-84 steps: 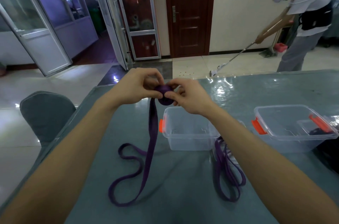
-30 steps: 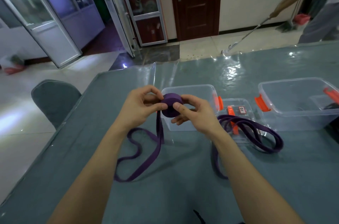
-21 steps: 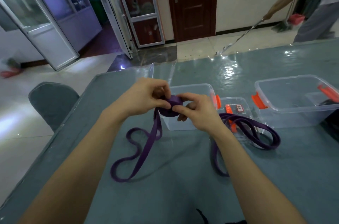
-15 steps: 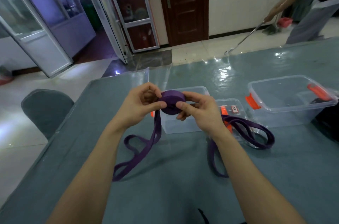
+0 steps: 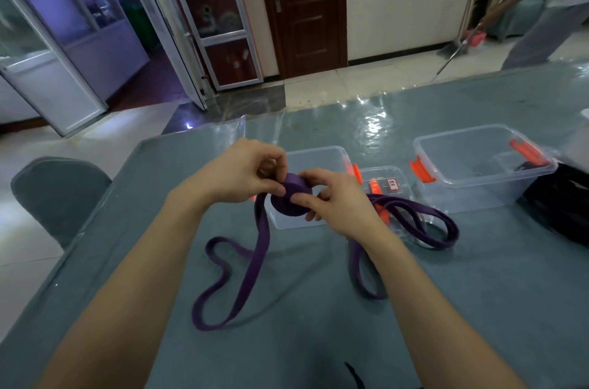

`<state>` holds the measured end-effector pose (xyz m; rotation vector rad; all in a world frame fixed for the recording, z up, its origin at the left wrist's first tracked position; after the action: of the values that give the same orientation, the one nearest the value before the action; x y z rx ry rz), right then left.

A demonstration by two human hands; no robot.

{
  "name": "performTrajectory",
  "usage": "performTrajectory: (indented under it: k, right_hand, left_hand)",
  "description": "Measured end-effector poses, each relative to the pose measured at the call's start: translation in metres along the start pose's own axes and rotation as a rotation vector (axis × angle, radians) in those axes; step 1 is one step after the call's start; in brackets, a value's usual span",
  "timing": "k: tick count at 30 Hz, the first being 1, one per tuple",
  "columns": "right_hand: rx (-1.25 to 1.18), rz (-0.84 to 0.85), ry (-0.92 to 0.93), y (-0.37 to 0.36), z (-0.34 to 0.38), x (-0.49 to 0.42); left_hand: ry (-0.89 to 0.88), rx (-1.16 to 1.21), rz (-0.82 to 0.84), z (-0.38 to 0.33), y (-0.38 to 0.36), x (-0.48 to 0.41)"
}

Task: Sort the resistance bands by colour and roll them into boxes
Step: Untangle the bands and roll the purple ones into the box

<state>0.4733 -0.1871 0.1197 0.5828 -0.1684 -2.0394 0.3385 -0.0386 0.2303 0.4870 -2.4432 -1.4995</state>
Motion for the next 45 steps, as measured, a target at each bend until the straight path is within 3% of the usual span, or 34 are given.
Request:
performTrajectory:
  k: [4,9,13,16,19,23,26,28,33,37,41,45]
  right_hand:
    - [-0.138,-0.024,-0.025,0.004,-0.008,0.000]
    - [-0.391,-0.184,0.036,0.008,-0.007,0.000]
    - [-0.634,-0.278,0.005,0.001,-0.005,-0.003]
    - [-0.692,-0.204,-0.048,-0.007,-0.007,-0.004]
    - [-0.456,-0.046,-0.072,0.000,-0.014,-0.008]
    - [-0.161,0.019,-0.043,-0.002,-0.016,-0.013]
    - [-0.066,0.044,0.013,-0.013,-0.016,-0.015]
    - [-0.158,-0.012,0.021,-0.010,-0.018,-0.017]
    - [-0.511,-0.158,-0.013,-0.001,-0.019,-0.021]
    - [-0.687,-0.301,-0.055,-0.001,-0.022,-0.021]
    - [-0.760,-0.356,-0.096,-0.018,-0.026,-0.019]
    - [-0.537,-0.115,-0.099,-0.010,-0.034,-0.019]
  left_hand:
    - [-0.034,0.056,-0.003,-0.002,-0.003,-0.002]
    - [-0.003,0.584,-0.165,0.022,-0.021,0.012]
    - [0.028,0.720,-0.235,0.028,-0.041,0.017]
    - [0.064,0.688,-0.294,0.031,-0.037,0.017]
    - [0.096,0.413,-0.206,0.031,-0.019,0.018]
    - [0.081,-0.024,-0.046,0.016,-0.006,0.009]
    - [0.065,-0.138,-0.019,0.008,-0.001,0.000]
    - [0.033,-0.060,-0.050,0.011,0.001,-0.003]
    - [0.017,0.604,-0.193,0.031,-0.013,-0.002]
    - [0.060,0.886,-0.309,0.040,-0.046,-0.002]
    - [0.098,0.875,-0.337,0.042,-0.052,-0.006]
    - [0.089,0.569,-0.252,0.048,-0.022,0.001]
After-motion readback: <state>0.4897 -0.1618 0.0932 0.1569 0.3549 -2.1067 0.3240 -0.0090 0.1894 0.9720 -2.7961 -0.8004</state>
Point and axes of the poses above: each hand's wrist, its own x-axis away from the middle knuckle, its own y-axis out of the back of the hand, z = x × y, the point moved 2 cm from there along -x, towards the middle knuckle, and after that the axes turned 7 degrees about y, right-handed, at the moved point
